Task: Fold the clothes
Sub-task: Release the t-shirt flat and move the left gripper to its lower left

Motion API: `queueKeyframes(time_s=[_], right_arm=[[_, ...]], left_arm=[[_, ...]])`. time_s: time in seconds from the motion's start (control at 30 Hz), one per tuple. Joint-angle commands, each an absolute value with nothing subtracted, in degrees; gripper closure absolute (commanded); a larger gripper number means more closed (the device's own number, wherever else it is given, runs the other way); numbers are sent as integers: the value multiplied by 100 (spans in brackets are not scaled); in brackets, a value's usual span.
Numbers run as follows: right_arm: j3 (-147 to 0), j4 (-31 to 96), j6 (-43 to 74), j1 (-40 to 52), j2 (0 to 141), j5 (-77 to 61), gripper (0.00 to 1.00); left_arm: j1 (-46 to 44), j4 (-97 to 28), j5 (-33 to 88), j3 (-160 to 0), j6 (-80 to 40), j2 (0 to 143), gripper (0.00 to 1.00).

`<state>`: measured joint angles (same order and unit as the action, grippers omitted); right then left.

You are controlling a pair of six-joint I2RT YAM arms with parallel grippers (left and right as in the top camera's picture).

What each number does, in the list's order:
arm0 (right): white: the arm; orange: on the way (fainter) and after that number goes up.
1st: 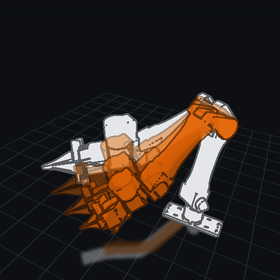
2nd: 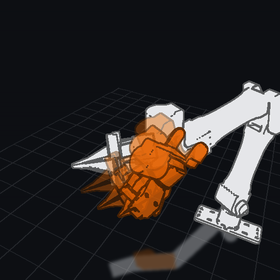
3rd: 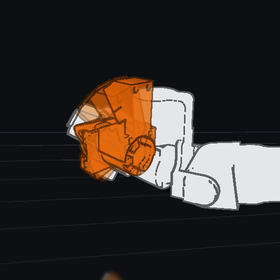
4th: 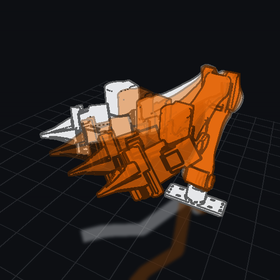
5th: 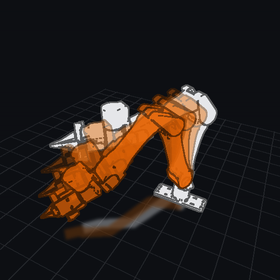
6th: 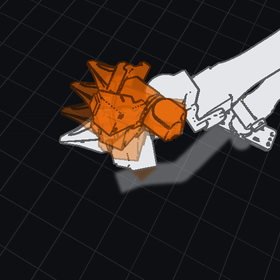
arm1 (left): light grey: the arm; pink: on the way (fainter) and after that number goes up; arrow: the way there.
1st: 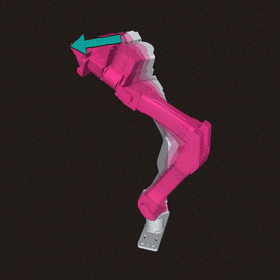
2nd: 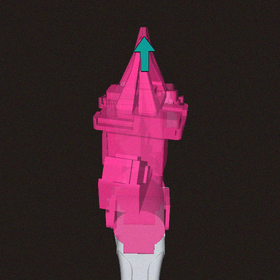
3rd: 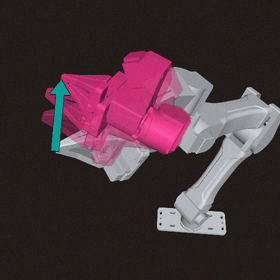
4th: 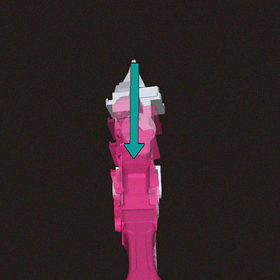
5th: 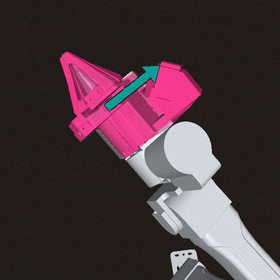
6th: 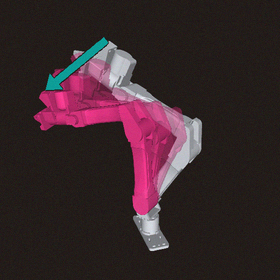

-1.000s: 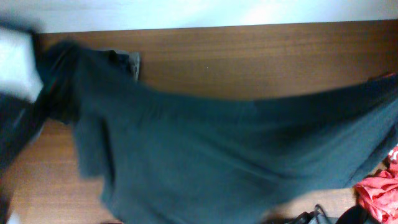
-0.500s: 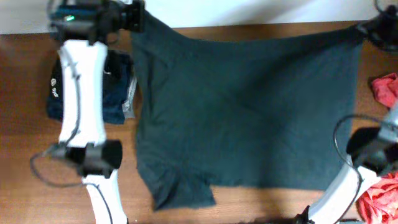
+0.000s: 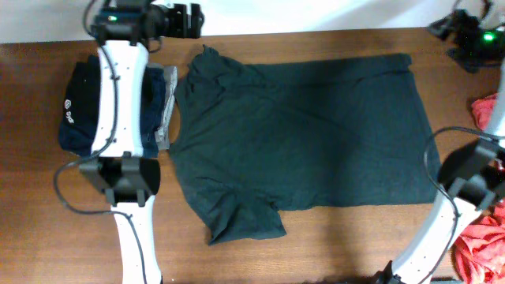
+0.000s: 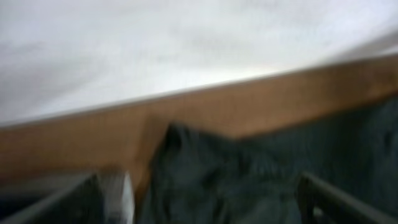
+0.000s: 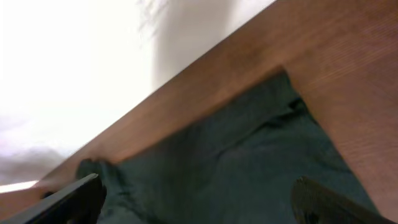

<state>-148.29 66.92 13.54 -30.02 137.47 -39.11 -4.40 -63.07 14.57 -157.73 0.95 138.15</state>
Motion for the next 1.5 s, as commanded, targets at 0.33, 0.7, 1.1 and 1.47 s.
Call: queueKeyframes(time_s=[0.33,0.7,1.1,1.47], right_arm=[[-14897,8235,919,-4624,10541,-5068,1],[-14894,9430,683,-4663,8986,-3966,1],[-12390,9677,753,-4117,9301,-2423,1],[-9268,8075,644,-4088,10296,-2327,2]], left_arm=[[-333,-9327,1369,-16254,45,11004,1],[-338,-9671,1153,-15701,40,9336,1],[-338,-9070,2143,-8973,-388,7155,1],[-370,-6648,3175,-4449,-1100,7413,8]])
